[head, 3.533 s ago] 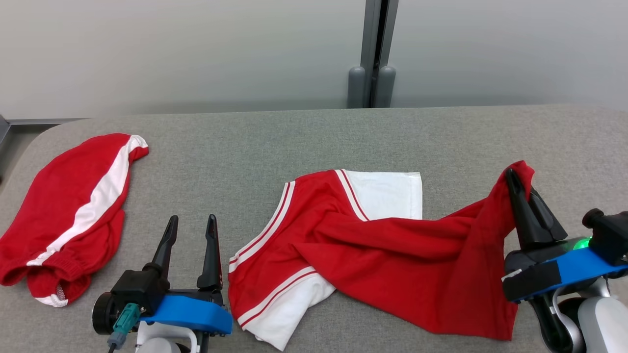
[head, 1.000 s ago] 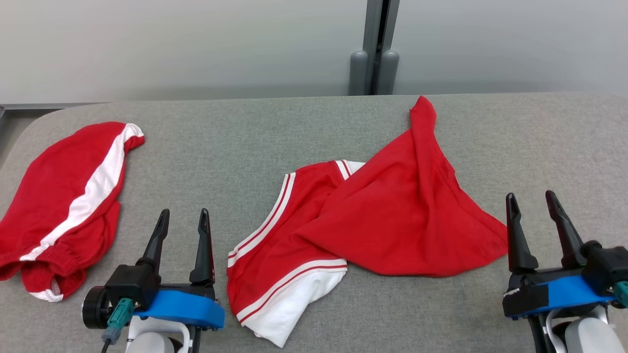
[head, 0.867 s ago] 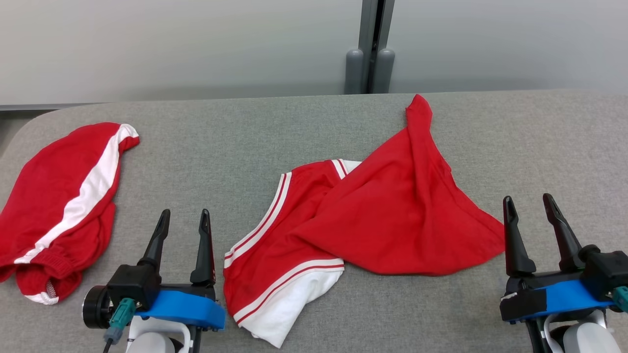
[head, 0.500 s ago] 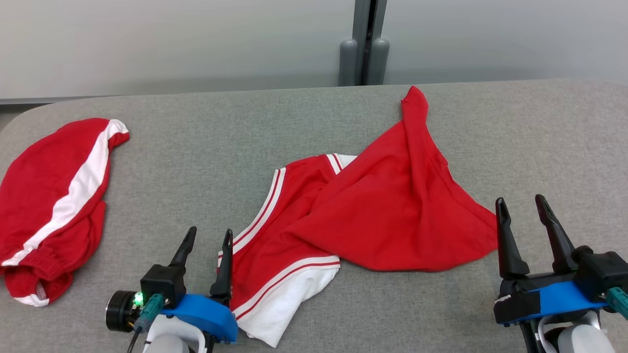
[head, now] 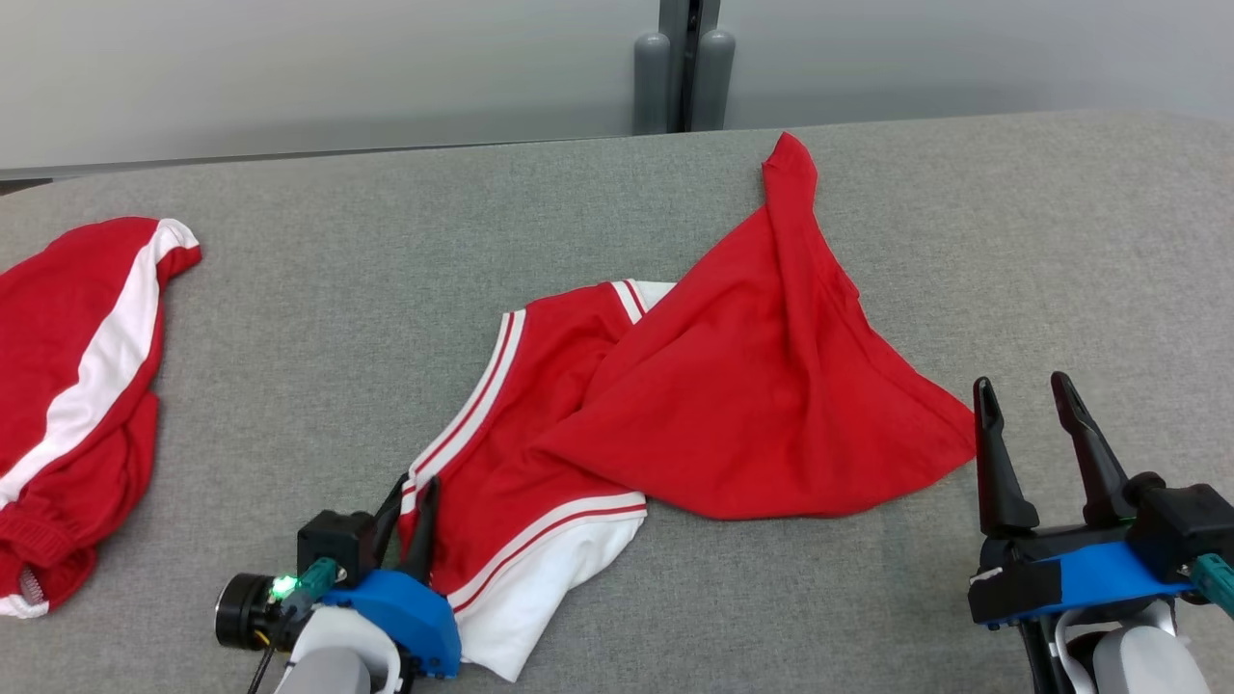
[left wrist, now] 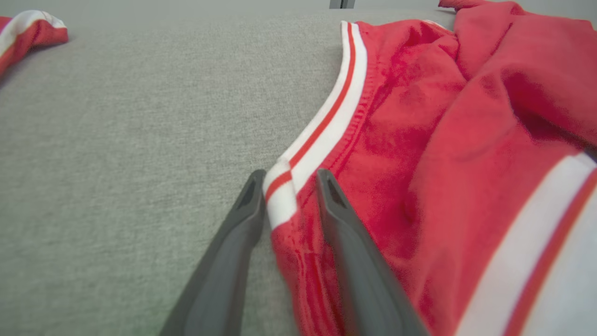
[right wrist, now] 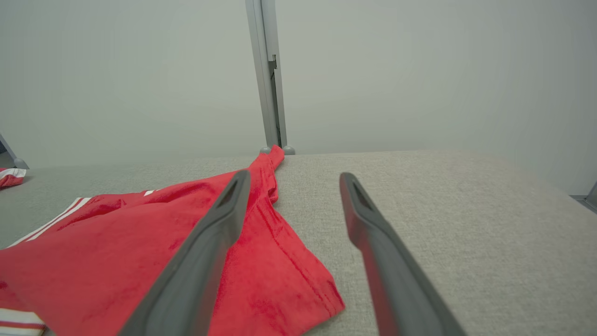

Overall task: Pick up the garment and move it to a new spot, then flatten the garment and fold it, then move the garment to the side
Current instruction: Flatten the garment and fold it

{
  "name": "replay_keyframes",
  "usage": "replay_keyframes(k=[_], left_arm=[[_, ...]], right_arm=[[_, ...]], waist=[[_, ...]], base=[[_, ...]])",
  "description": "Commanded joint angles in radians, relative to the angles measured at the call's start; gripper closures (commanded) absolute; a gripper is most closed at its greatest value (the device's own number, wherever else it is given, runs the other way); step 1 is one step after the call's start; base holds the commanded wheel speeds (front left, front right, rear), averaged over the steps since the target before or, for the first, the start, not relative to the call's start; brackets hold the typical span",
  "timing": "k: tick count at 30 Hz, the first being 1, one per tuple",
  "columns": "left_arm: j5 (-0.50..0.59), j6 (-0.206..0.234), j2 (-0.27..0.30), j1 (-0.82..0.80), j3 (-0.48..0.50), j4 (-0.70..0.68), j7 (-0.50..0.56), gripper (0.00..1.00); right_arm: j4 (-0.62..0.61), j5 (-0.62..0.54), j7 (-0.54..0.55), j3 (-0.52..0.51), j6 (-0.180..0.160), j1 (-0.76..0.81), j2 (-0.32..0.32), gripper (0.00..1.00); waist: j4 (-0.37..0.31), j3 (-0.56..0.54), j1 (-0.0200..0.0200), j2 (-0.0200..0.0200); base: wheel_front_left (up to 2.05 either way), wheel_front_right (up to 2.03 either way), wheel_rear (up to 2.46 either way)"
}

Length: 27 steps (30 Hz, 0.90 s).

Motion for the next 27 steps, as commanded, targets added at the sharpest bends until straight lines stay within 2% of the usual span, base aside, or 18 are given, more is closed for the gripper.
replay_keyframes(k=[1,9,24,25,26,27], left_arm=[[-0.009,-0.006,0.003,-0.035,-0.001,-0.006,0.003,1.00],[-0.019,-0.005,0.041,-0.128,0.005,-0.098,0.002,1.00],[-0.026,0.002,0.103,-0.300,0.050,-0.028,0.001,1.00],[-0.025,0.004,0.102,-0.303,0.055,-0.020,0.001,0.66],[-0.022,0.007,0.102,-0.306,0.058,-0.019,0.001,0.00],[-0.020,0.009,0.098,-0.302,0.061,-0.017,0.001,0.00]], right_arm=[[0.003,0.009,-0.005,-0.004,0.000,-0.015,0.002,0.00],[0.011,0.009,-0.014,-0.015,0.000,-0.026,0.003,0.00],[0.065,0.016,-0.025,-0.017,0.000,-0.070,-0.004,0.00],[0.071,0.016,-0.025,-0.017,0.000,-0.071,-0.004,0.00],[0.075,0.017,-0.025,-0.015,0.000,-0.072,-0.003,0.00],[0.080,0.017,-0.025,-0.014,0.000,-0.072,-0.003,0.00]], waist=[[-0.002,0.002,0.0000,-0.0001],[-0.017,0.015,0.0000,-0.0001],[-0.086,0.079,0.0000,-0.0001],[-0.087,0.079,0.0000,-0.0001],[-0.088,0.079,0.0000,-0.0001],[-0.088,0.076,0.0000,-0.0001]], base=[[0.00,0.00,0.00],[0.00,0.00,0.00],[0.00,0.00,0.00],[0.00,0.00,0.00],[0.00,0.00,0.00],[0.00,0.00,0.00]])
